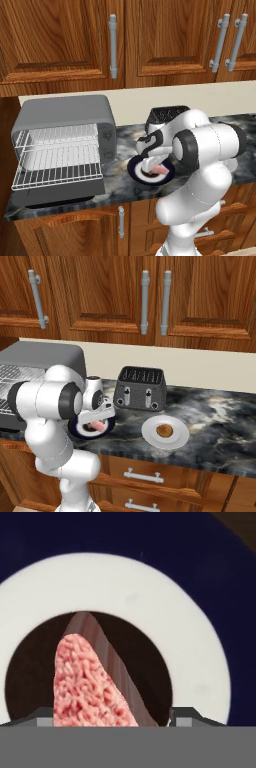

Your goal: Open the toaster oven door. Place the bread on the top rack in the toaster oven and place the steak on the bottom rack.

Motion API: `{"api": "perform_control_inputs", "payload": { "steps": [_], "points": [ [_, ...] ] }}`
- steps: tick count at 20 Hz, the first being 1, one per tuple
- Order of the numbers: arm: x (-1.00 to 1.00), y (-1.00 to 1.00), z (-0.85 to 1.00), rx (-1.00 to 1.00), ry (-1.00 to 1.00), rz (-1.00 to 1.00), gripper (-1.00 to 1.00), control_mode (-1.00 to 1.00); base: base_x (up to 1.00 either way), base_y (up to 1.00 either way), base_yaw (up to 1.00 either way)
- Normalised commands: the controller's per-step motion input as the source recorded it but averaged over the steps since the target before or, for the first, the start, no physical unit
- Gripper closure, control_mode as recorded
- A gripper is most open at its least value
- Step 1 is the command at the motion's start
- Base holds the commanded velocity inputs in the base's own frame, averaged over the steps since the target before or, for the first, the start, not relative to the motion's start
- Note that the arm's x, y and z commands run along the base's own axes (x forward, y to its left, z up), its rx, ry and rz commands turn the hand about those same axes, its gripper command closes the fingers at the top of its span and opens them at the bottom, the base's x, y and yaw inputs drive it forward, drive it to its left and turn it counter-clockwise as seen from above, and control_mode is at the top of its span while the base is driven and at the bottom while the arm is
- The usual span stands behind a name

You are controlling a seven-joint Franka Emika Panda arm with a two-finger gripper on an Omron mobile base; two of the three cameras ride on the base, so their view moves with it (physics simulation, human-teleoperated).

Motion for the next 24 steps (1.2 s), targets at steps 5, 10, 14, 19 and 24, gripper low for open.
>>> {"api": "perform_control_inputs", "payload": {
  "steps": [5,10,14,19,24],
  "points": [
    [0.0,0.0,-0.26,0.0,0.0,0.0,1.0,-1.0,0.0,0.0,0.0],
    [-0.03,0.22,0.24,0.0,0.0,0.0,1.0,-1.0,0.0,0.0,0.0],
    [-0.15,0.52,0.61,0.0,0.0,0.0,1.0,-1.0,0.0,0.0,0.0],
    [-0.17,0.62,0.54,0.0,0.0,0.0,1.0,-1.0,0.0,0.0,0.0],
    [-0.11,0.74,0.42,0.0,0.0,0.0,1.0,-1.0,0.0,0.0,0.0]
  ]
}}
